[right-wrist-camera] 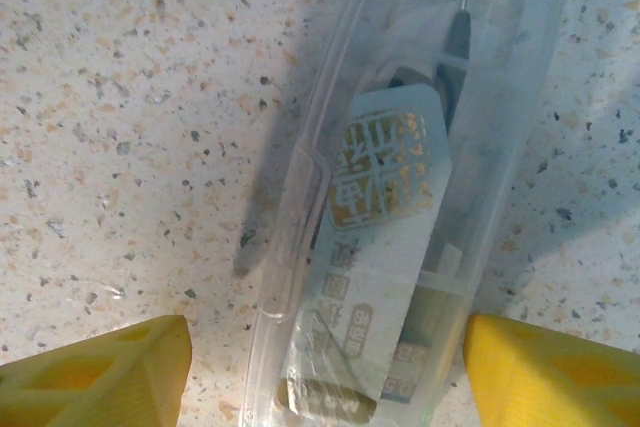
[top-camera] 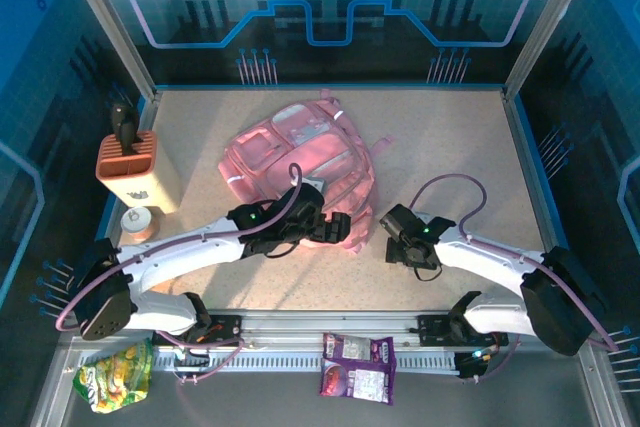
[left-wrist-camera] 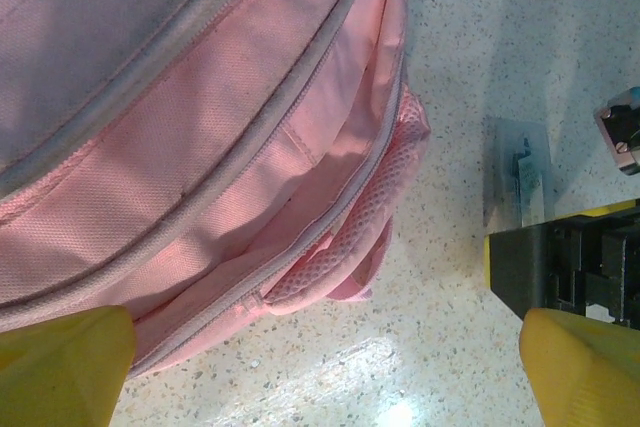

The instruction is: Pack books, pencil case, and school supplies into a backpack

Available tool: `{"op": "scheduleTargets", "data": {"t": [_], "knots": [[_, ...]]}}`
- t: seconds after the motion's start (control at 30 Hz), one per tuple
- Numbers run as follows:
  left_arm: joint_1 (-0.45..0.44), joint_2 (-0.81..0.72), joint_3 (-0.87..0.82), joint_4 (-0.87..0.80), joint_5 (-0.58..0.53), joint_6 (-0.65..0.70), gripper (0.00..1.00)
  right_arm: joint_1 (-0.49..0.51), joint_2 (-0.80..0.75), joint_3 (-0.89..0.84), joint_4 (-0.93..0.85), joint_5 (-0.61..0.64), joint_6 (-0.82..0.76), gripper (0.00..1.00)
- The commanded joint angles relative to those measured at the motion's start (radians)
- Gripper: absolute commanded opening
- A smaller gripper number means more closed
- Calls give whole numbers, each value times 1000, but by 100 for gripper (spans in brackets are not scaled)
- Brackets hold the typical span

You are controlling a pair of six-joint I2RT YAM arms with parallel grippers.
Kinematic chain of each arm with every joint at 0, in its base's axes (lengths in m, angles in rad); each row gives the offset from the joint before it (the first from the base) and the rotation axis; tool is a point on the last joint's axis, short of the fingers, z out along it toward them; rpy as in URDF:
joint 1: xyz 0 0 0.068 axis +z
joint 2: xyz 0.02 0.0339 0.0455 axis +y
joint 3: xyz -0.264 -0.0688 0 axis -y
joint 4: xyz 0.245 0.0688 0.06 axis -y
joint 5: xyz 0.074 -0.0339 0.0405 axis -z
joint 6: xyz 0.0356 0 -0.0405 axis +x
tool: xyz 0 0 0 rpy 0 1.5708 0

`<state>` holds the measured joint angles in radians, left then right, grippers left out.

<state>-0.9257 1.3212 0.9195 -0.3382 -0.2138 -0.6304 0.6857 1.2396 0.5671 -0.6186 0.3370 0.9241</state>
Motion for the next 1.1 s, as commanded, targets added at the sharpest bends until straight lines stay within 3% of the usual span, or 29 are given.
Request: {"op": "scheduleTargets", "data": {"t": [0.0, 0.27, 0.63, 0.87, 1.07], "knots": [[7, 18, 49, -45, 13, 28, 99, -14, 32, 7, -5, 13, -9, 72], [7, 14, 40, -39, 16, 27, 99, -20, 92, 49, -34, 17, -26, 67], [10, -22, 19, -36, 5, 29, 99, -26, 68, 52, -13, -19, -63, 49], [11, -46, 16, -40, 4, 38, 99, -38, -42, 48, -42, -14, -115, 49], [59, -65, 63, -121, -45, 119, 99, -99, -158, 100, -105, -89, -229, 51]]}}
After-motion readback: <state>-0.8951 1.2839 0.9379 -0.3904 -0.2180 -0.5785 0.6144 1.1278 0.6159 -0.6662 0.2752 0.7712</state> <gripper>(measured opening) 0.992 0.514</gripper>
